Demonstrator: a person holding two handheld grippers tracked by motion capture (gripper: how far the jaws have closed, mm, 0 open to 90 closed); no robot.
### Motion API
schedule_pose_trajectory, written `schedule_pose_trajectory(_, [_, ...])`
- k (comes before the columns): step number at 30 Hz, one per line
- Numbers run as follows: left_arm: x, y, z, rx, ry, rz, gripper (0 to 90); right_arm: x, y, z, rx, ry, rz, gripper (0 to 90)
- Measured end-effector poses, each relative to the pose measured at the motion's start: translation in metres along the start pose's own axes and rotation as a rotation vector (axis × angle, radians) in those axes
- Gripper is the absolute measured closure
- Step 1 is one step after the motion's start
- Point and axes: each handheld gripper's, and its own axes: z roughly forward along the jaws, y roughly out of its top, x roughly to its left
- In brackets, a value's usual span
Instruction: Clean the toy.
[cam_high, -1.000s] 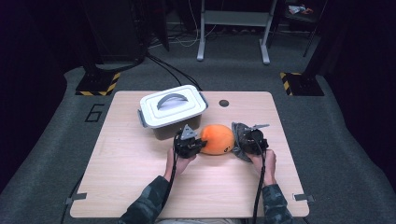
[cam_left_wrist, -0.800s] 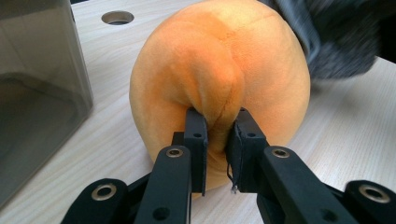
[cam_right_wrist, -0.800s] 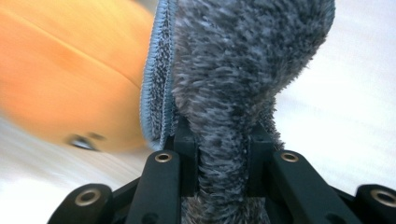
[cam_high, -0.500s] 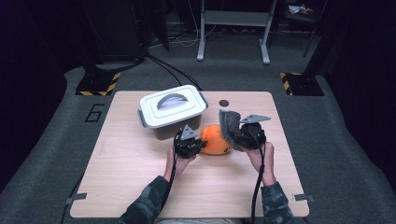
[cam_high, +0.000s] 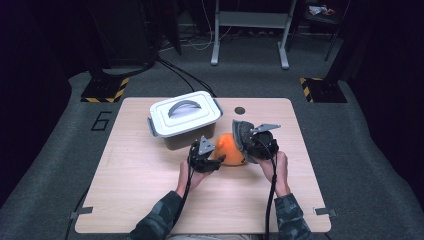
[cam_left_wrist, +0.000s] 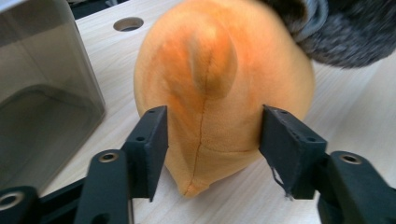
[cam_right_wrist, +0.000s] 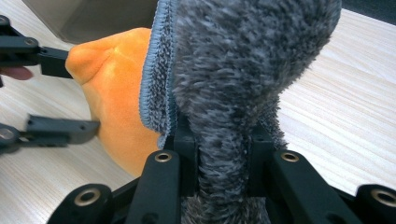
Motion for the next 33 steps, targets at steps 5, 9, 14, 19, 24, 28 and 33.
schedule_pose_trajectory(5, [-0.001,-0.001,0.008,-0.006,0.024,0.008,47.5,0.002,0.000,0.000,0.001,-0.008,0.010,72.4])
schedule_pose_trajectory(9, [-0.001,-0.001,0.010,-0.022,0.017,0.015,69.5,-0.001,-0.002,-0.002,-0.021,-0.005,0.008,72.2])
schedule_pose_trajectory(14, [0.001,0.001,0.009,-0.037,-0.007,-0.002,79.8,-0.004,-0.004,-0.011,-0.044,-0.008,0.001,72.1])
schedule_pose_trajectory(19, [-0.002,0.006,0.002,-0.065,-0.068,-0.037,81.3,0.002,-0.002,-0.029,-0.076,0.000,-0.001,72.1])
schedule_pose_trajectory(24, [-0.008,0.012,-0.008,-0.084,-0.117,-0.058,81.4,0.015,0.005,-0.041,-0.097,0.028,-0.026,72.0])
schedule_pose_trajectory(28, [-0.006,0.008,-0.007,-0.069,-0.125,-0.094,80.9,0.024,0.009,-0.034,-0.075,0.040,-0.064,71.7])
schedule_pose_trajectory(33, [0.001,0.002,-0.003,-0.040,-0.108,-0.108,78.7,0.027,0.008,-0.010,-0.033,0.022,-0.067,71.1])
